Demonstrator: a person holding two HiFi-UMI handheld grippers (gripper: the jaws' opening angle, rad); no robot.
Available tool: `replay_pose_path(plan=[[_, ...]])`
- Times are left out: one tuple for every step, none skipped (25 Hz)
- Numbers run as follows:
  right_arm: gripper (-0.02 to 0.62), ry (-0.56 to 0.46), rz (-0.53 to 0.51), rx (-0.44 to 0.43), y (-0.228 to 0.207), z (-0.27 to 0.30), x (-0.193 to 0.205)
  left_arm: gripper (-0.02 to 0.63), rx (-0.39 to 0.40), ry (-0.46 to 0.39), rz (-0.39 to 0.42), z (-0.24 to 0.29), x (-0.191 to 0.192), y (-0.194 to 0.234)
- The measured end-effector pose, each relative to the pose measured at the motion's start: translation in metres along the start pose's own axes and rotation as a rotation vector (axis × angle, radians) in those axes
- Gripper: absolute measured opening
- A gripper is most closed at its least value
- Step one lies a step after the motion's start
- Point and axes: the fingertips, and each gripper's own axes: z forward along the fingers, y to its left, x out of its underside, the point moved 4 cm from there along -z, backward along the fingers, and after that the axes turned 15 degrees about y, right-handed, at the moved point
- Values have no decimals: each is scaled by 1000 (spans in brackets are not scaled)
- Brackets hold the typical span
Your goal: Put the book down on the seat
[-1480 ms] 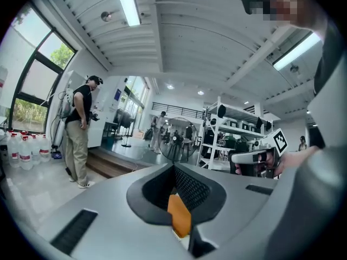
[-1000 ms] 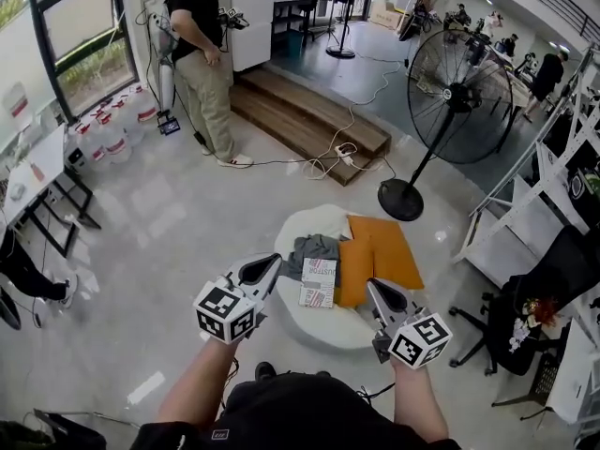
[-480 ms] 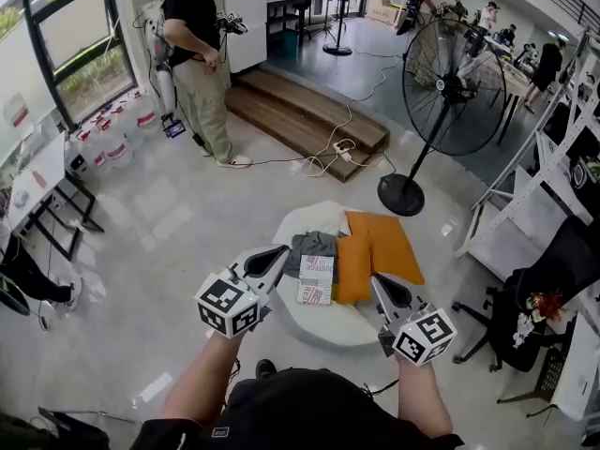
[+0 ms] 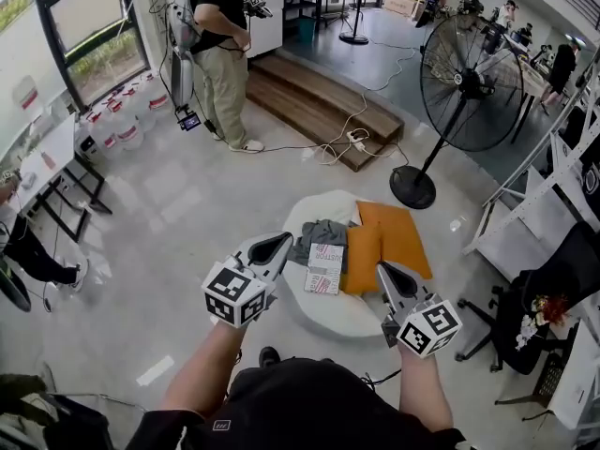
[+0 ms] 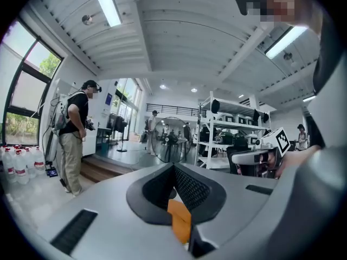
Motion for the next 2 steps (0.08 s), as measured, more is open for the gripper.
replay_pose_path(plan=[[14, 1, 2, -2, 1, 3, 0, 3, -4, 3, -1, -1, 1, 3], [14, 3, 5, -3, 3, 6, -1, 3, -7, 6, -3, -2, 2, 7]])
